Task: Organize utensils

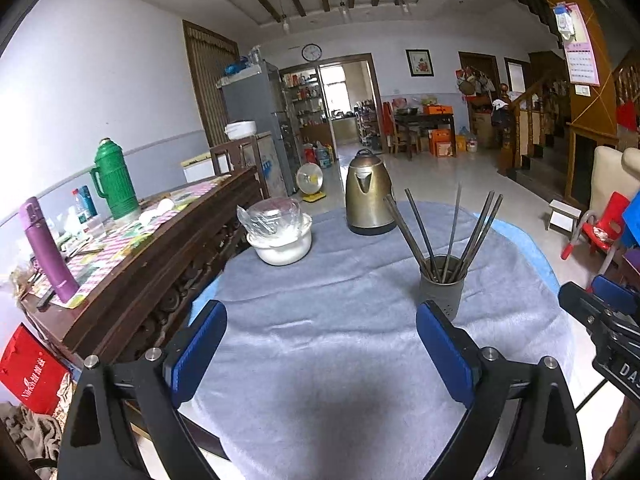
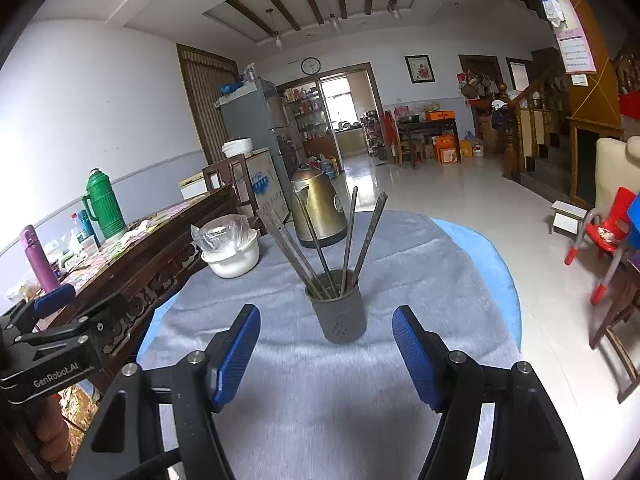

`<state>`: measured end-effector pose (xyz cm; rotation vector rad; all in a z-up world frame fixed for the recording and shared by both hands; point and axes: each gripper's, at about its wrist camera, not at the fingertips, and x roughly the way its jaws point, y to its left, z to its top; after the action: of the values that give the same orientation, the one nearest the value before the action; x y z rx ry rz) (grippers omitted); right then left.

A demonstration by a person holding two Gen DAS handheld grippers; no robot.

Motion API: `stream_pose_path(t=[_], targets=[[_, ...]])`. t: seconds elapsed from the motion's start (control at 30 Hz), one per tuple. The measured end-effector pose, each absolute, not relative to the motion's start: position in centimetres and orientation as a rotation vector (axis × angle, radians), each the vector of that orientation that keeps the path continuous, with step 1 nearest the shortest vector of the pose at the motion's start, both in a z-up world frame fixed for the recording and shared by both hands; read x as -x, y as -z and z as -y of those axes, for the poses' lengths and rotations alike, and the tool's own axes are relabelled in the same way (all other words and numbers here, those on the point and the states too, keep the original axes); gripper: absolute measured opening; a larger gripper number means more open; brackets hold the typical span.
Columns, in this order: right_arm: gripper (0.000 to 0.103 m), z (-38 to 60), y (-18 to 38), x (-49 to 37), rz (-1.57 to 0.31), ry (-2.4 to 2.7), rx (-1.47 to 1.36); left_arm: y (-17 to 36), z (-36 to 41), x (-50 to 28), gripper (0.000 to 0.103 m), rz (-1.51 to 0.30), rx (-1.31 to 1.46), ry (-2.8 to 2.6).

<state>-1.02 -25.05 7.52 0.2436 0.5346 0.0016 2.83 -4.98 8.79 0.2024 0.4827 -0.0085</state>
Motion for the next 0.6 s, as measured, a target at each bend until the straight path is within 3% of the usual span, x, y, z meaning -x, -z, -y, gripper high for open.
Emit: stream_pose_path(t=[0.6], targets=[[0.072, 22.3, -9.2, 5.9, -0.499, 0.056, -0.216, -9.3, 2.6, 1.4, 0.097, -0.459, -0.174, -0.056]])
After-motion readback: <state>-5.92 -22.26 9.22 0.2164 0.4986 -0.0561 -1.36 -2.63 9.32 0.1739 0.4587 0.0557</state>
